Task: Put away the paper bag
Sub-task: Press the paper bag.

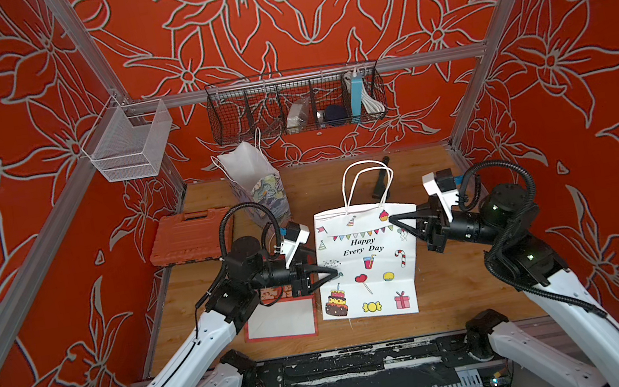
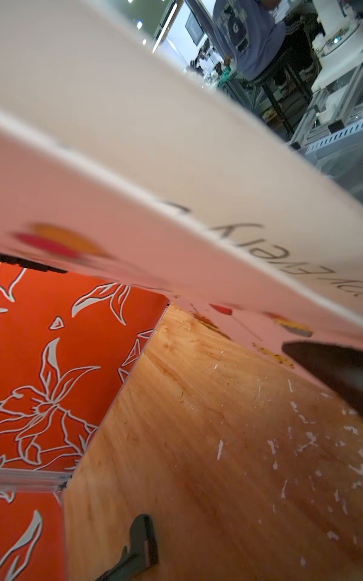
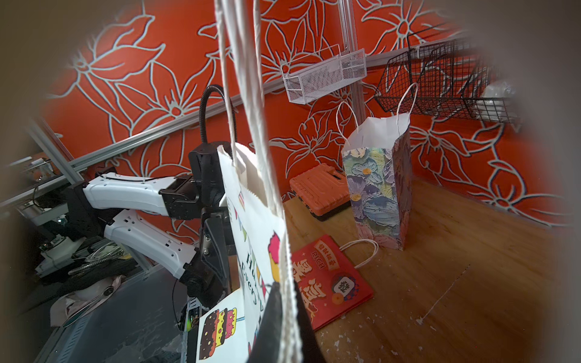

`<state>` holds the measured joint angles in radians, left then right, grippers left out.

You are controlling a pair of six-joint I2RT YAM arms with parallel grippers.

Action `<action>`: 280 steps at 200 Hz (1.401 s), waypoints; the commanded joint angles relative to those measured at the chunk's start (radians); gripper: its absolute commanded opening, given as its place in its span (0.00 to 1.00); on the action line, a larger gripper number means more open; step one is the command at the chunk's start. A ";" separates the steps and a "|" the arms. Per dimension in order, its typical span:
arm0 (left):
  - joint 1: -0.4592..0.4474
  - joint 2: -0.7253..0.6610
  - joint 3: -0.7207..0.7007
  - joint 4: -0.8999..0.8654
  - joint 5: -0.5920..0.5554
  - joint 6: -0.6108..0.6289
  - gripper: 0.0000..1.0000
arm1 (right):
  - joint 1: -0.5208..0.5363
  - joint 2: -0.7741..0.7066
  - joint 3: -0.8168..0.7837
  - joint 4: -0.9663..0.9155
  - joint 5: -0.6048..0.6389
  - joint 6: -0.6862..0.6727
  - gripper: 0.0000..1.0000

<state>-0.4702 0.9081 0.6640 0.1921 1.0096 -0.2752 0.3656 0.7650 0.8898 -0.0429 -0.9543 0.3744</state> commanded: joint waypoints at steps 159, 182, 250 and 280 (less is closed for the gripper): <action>0.045 0.028 -0.005 0.483 0.028 -0.324 0.00 | -0.001 -0.072 -0.032 -0.137 -0.169 -0.138 0.37; 0.044 0.029 0.015 0.478 0.028 -0.343 0.00 | 0.000 -0.086 -0.035 -0.119 -0.180 -0.130 0.03; 0.044 0.037 0.056 0.476 0.015 -0.370 0.00 | -0.001 -0.119 -0.042 -0.268 -0.132 -0.219 0.62; 0.044 0.033 0.069 0.469 0.010 -0.372 0.00 | -0.001 -0.115 -0.059 -0.274 -0.161 -0.220 0.47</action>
<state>-0.4309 0.9520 0.6998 0.6113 1.0321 -0.6289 0.3649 0.6487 0.8505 -0.2848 -1.0794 0.1856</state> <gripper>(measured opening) 0.047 0.565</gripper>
